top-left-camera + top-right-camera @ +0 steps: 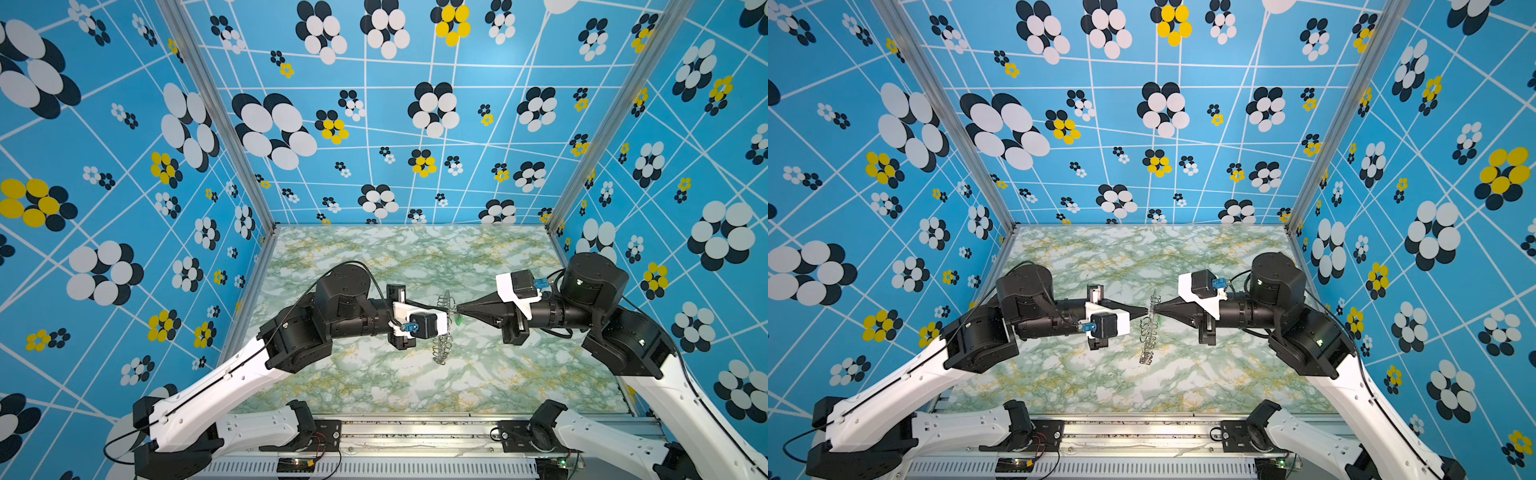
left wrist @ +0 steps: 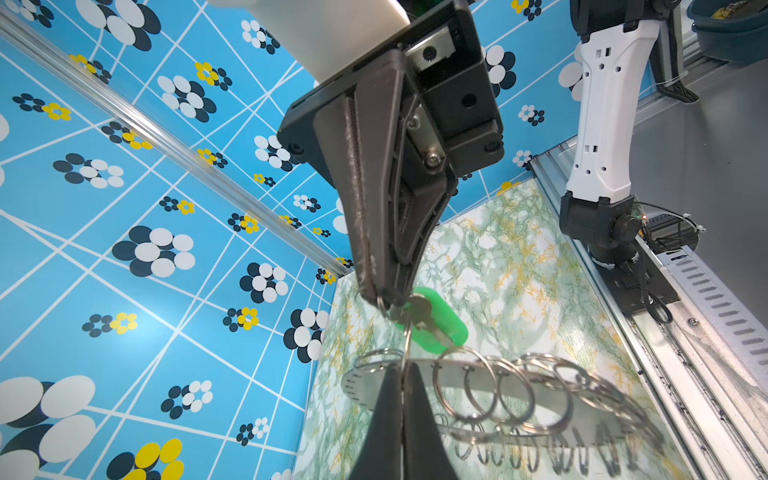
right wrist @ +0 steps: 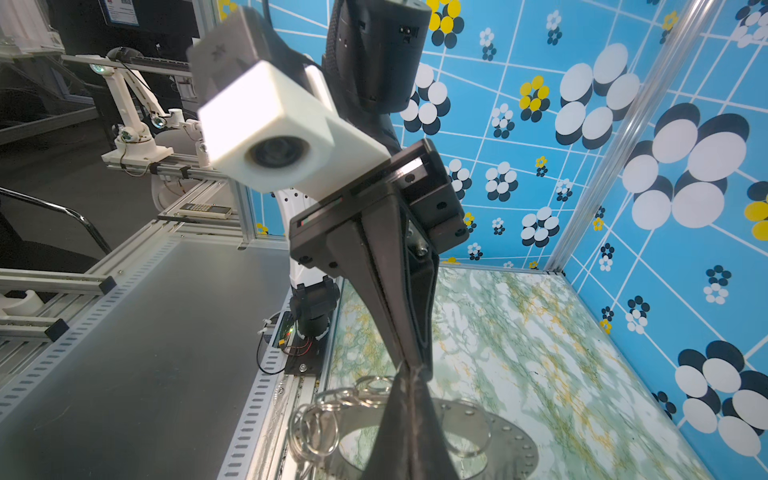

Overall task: Attach keys to a key ring
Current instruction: Insert the key into the keyring.

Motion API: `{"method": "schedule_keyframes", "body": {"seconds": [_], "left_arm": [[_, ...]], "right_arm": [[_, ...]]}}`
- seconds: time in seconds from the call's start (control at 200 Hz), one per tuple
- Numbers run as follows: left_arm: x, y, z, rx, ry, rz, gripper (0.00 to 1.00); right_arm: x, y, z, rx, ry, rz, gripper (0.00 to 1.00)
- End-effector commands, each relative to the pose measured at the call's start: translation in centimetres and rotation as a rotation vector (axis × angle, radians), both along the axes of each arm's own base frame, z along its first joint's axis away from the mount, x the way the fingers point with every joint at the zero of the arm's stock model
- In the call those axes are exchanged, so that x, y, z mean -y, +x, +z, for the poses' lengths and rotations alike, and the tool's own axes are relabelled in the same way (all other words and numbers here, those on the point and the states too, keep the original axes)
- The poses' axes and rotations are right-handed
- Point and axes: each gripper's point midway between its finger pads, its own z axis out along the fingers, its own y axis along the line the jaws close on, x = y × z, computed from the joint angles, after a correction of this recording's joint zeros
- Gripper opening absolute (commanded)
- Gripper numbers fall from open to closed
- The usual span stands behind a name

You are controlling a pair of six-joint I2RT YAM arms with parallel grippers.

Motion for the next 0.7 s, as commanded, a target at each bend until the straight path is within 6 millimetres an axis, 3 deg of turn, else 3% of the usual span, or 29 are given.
{"method": "schedule_keyframes", "body": {"seconds": [0.0,0.355,0.695], "left_arm": [[-0.2,0.0,1.1,0.047,-0.046,0.011,0.00],[-0.2,-0.6,2.3,0.063,-0.077,-0.009,0.00],[-0.2,-0.5,2.0,0.063,-0.068,-0.001,0.00]], "right_arm": [[0.0,-0.3,0.3,0.010,0.014,0.010,0.00],[-0.4,0.0,-0.3,-0.009,-0.002,0.015,0.00],[-0.2,-0.1,-0.1,-0.005,0.000,0.007,0.00]]}}
